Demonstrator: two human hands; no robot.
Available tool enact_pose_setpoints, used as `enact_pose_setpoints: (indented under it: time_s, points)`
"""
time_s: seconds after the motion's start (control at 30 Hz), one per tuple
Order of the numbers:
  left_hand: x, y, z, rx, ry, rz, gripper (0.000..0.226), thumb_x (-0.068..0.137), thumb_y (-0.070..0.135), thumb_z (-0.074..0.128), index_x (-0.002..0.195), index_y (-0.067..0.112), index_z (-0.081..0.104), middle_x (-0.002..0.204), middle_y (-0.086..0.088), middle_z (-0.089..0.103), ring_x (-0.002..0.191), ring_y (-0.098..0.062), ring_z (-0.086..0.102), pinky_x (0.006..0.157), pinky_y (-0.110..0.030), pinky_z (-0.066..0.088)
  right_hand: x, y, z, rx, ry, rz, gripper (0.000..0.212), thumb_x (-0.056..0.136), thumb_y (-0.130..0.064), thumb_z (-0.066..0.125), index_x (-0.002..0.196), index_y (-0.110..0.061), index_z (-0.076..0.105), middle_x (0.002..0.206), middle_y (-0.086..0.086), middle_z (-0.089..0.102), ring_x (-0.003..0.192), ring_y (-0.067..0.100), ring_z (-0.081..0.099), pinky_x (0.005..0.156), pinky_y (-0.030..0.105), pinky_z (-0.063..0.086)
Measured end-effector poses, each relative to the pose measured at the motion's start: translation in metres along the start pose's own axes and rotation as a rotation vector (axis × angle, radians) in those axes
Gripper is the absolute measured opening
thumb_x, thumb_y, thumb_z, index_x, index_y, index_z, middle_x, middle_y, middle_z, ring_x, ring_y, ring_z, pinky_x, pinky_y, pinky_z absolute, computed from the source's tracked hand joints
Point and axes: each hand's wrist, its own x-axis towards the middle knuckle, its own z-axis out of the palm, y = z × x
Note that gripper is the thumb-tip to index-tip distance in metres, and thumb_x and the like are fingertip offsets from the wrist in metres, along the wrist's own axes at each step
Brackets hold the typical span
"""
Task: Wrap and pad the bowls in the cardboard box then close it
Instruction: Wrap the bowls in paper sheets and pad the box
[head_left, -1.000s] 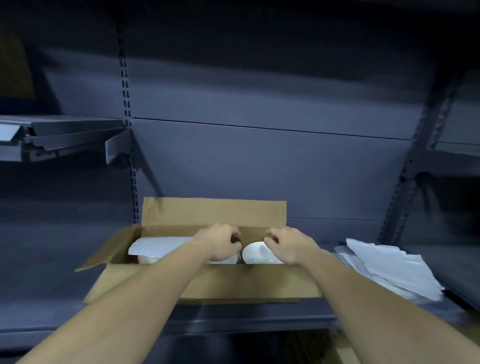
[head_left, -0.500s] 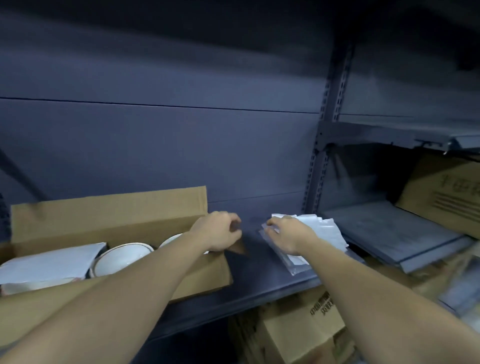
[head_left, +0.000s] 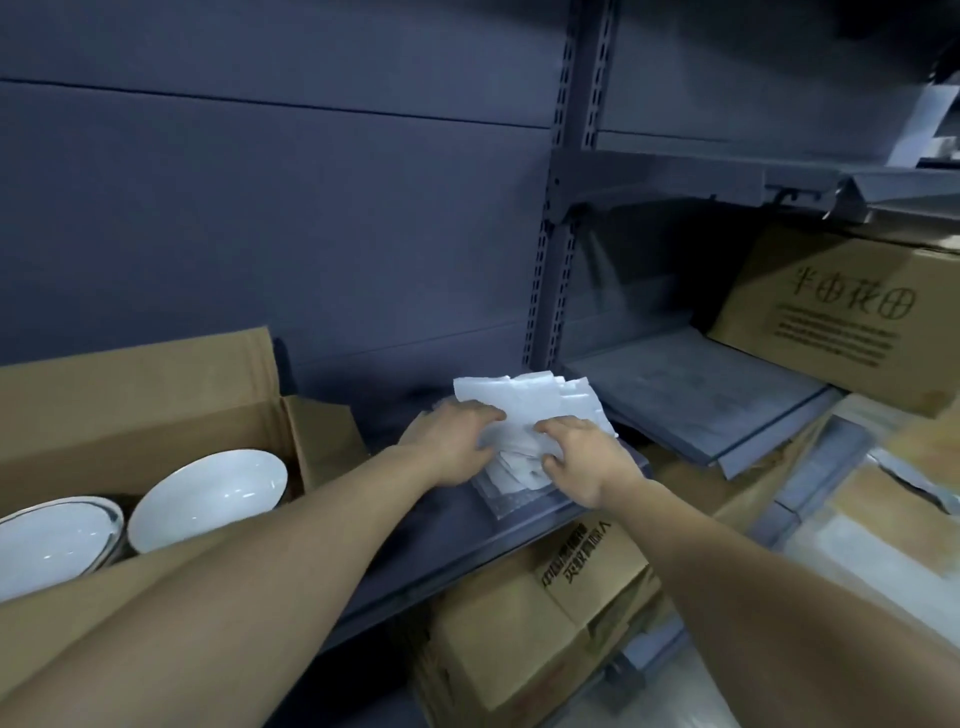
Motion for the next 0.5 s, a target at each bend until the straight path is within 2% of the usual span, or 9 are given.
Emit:
enact_pose_setpoints:
  time_s: [0.17,0.3,0.4,0.5]
  points:
    - [0.016,0.0,0.015,0.08,-0.026,0.046,0.048,0.098,0.027,0.05,0.146,0.031,0.043,0.152,0.007,0.042,0.139,-0.019,0.034,0.111,-0.039,0.028,0.002,0.008,0.008,0.005,0.039,0.0,0.048,0.096,-0.03,0.05,0.143,-0.027,0.044,0.143,0.0,0.049,0.131,0.022,0.043,0.107,0.042,0.038]
    - [0.021,-0.003,0.021,0.093,0.027,0.049,0.032,0.1,0.026,0.045,0.126,0.03,0.062,0.129,0.006,0.062,0.123,-0.019,0.049,0.103,-0.038,0.036,0.001,0.01,0.012,0.03,0.057,-0.02,0.042,0.096,-0.029,0.05,0.138,-0.026,0.052,0.14,-0.002,0.053,0.128,0.02,0.045,0.106,0.04,0.039]
    - [0.02,-0.007,0.023,0.06,0.023,0.043,0.031,0.1,0.029,0.045,0.126,0.031,0.062,0.128,0.006,0.063,0.12,-0.019,0.052,0.1,-0.038,0.039,-0.001,0.008,0.014,0.084,0.07,-0.003,0.039,0.097,-0.034,0.045,0.134,-0.026,0.056,0.137,-0.004,0.055,0.128,0.018,0.044,0.106,0.039,0.039]
    - [0.017,-0.01,0.024,-0.015,0.022,0.012,0.031,0.097,0.028,0.05,0.126,0.033,0.061,0.127,0.003,0.061,0.117,-0.02,0.055,0.096,-0.039,0.046,0.001,0.006,0.015,0.038,0.094,-0.006,0.039,0.1,-0.029,0.039,0.137,-0.027,0.052,0.132,0.001,0.056,0.124,0.023,0.045,0.101,0.042,0.041]
